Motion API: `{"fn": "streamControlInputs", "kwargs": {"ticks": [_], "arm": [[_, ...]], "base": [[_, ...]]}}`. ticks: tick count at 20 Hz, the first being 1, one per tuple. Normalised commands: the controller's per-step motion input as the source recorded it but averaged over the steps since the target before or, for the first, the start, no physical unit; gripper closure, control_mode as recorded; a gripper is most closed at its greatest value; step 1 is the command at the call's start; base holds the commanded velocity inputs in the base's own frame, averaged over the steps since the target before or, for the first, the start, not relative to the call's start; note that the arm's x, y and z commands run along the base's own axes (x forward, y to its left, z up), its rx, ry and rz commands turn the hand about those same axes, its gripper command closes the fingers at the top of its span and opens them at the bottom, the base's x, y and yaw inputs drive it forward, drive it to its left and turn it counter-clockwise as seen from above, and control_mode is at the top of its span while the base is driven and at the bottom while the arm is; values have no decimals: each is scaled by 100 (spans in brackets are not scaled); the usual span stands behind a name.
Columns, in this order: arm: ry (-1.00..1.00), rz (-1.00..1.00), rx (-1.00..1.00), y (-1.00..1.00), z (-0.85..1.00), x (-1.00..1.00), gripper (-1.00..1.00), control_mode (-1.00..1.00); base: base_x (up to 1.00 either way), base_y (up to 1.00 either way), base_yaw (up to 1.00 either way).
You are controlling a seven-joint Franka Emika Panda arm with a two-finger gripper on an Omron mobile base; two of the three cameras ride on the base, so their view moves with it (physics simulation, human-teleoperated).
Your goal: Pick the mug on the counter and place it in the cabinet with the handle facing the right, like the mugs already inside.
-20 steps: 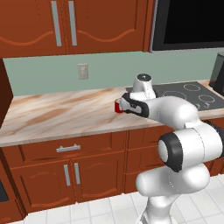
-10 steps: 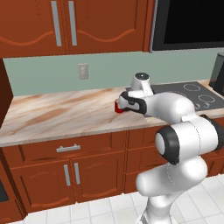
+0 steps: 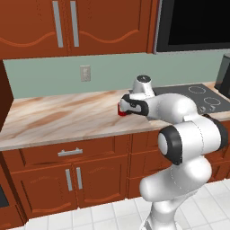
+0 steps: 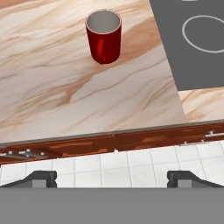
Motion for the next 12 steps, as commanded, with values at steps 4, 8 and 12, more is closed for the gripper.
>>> {"fn": "streamControlInputs", "kwargs": {"ticks": [4, 8, 12], "arm": [[0, 0, 0, 0, -8, 12, -100, -100], [0, 0, 0, 0, -11, 10, -100, -100], [0, 0, 0, 0, -11, 16, -100, -100]], "base": [[0, 0, 0], [0, 0, 0], [0, 0, 0]]}}
